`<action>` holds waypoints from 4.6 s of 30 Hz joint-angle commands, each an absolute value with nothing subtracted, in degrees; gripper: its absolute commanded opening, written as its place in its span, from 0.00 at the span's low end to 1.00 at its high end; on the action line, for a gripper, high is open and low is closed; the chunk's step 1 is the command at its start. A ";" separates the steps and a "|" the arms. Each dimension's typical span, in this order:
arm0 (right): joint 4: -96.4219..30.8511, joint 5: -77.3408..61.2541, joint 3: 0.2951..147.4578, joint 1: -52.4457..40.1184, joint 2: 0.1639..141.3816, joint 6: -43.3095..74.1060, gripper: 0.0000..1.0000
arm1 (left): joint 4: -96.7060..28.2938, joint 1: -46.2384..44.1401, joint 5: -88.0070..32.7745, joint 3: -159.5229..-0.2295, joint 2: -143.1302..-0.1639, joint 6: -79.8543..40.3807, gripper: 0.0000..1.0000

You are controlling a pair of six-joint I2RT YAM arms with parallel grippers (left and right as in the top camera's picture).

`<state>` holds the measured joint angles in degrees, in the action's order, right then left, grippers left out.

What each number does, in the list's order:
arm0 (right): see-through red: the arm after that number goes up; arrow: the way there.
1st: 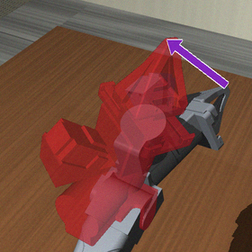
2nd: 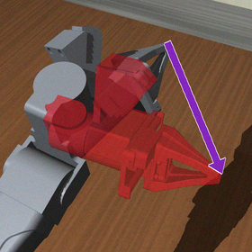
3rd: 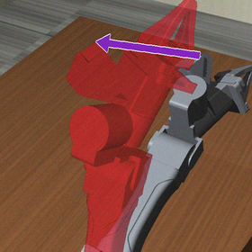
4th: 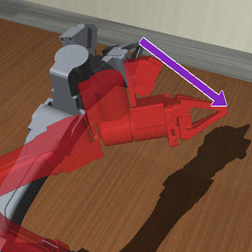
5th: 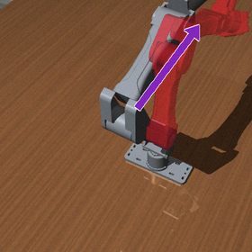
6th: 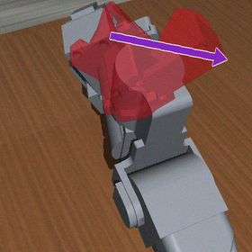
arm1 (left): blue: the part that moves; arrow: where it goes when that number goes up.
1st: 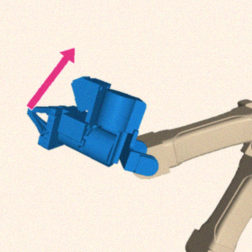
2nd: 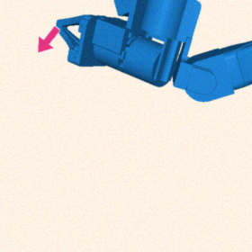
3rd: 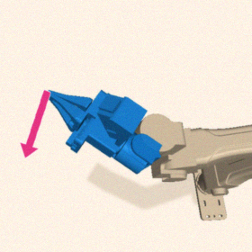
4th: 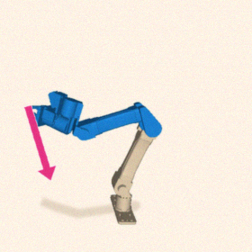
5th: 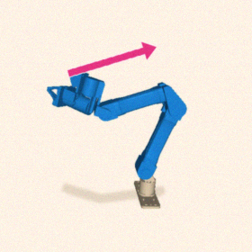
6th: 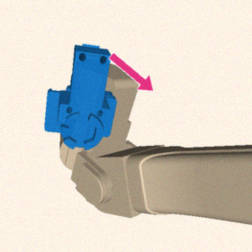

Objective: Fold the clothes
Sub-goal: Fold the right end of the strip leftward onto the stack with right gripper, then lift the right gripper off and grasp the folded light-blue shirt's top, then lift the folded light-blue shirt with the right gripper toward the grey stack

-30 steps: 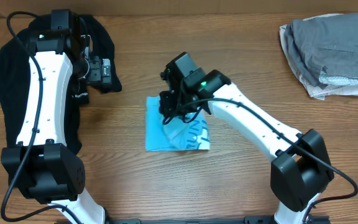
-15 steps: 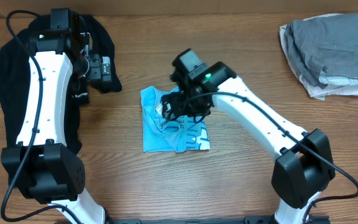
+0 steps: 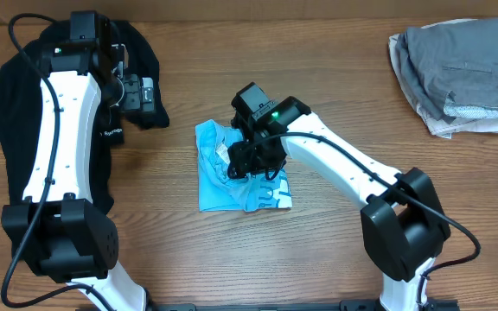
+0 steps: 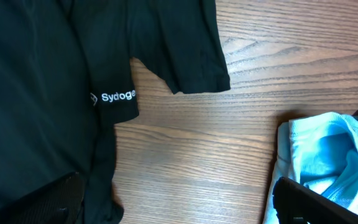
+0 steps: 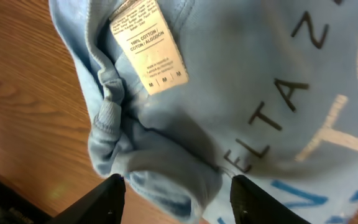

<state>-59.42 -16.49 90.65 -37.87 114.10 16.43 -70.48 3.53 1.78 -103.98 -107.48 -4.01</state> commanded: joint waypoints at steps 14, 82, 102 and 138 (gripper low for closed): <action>-58.63 -25.41 90.02 -45.10 115.85 16.27 0.04 | -69.10 3.86 1.93 -105.14 -108.27 -2.76 1.00; -67.59 -20.84 103.35 -28.40 118.69 10.55 0.04 | -66.32 3.86 1.48 -105.14 -108.33 -4.73 1.00; -64.88 -20.60 102.37 -29.19 135.79 26.65 0.04 | -66.02 3.86 1.50 -105.14 -108.33 -4.71 1.00; -91.35 -4.01 134.63 -11.79 133.38 0.23 0.70 | -65.21 3.86 1.50 -105.12 -108.33 -4.69 1.00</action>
<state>-91.02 -0.45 130.02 -9.87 134.91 0.89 -65.76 3.53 1.74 -103.98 -107.79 -4.14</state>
